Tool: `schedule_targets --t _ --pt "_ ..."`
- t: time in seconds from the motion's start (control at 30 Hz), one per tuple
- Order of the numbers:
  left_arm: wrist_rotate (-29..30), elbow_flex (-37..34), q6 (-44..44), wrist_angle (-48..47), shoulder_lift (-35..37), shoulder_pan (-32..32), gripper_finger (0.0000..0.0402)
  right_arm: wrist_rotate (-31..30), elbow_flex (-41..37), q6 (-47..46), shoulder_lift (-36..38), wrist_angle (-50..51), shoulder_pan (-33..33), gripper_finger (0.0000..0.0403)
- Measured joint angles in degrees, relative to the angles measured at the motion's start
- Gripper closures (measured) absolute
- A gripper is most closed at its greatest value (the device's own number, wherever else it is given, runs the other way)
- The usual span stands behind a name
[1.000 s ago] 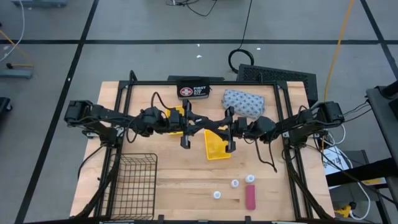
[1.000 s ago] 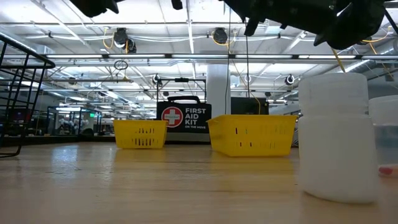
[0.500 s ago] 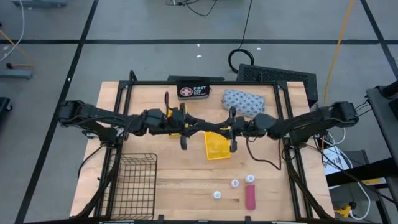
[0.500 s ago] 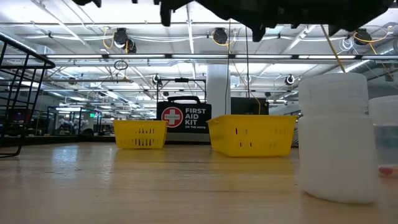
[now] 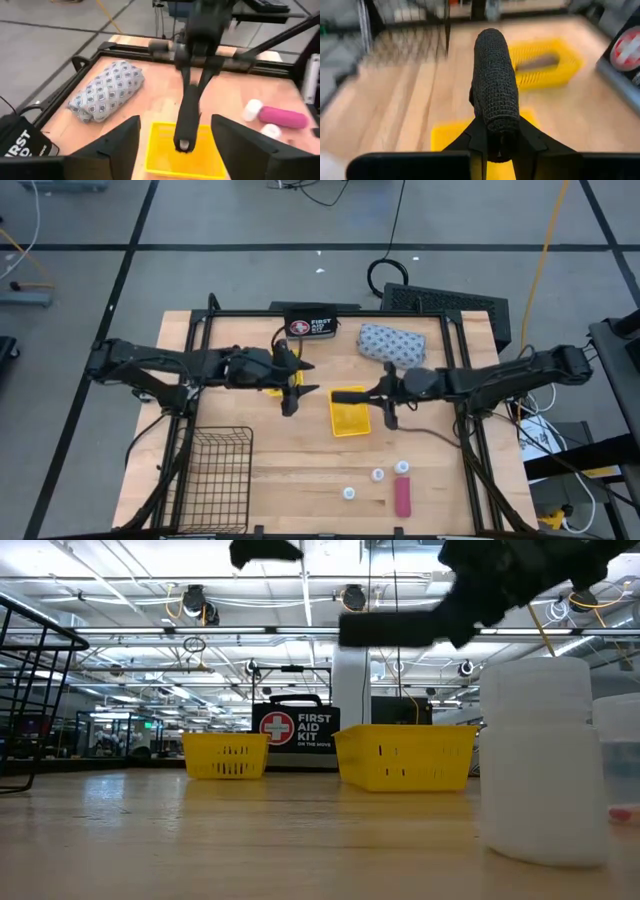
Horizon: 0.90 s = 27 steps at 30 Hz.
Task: Pick & Place Medicine items
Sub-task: Put the black bandage into the left yellow basket
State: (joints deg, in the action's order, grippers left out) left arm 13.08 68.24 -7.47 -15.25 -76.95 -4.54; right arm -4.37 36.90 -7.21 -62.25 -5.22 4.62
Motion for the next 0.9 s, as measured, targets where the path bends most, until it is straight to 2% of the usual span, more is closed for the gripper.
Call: schedule_targets --t 0.13,0.37,0.6,0.9 --pt "-1.0 9.9 -0.7 -14.3 -4.8 0.6 0.0124 0.0 0.0 0.1 0.1 -1.2 0.0 0.0364" --pt "-8.4 24.6 4.8 -26.5 -17.3 1.1 0.0124 0.1 0.0 0.4 -1.3 -3.4 0.0 0.0364" --pt "-8.6 32.0 11.7 -25.8 -26.8 1.3 0.0128 0.1 0.0 0.4 -3.5 -3.7 0.4 0.0356" --pt "-13.5 32.5 10.0 -24.5 -32.7 2.9 0.0128 0.1 -0.1 0.4 -4.3 -4.2 0.4 0.0363"
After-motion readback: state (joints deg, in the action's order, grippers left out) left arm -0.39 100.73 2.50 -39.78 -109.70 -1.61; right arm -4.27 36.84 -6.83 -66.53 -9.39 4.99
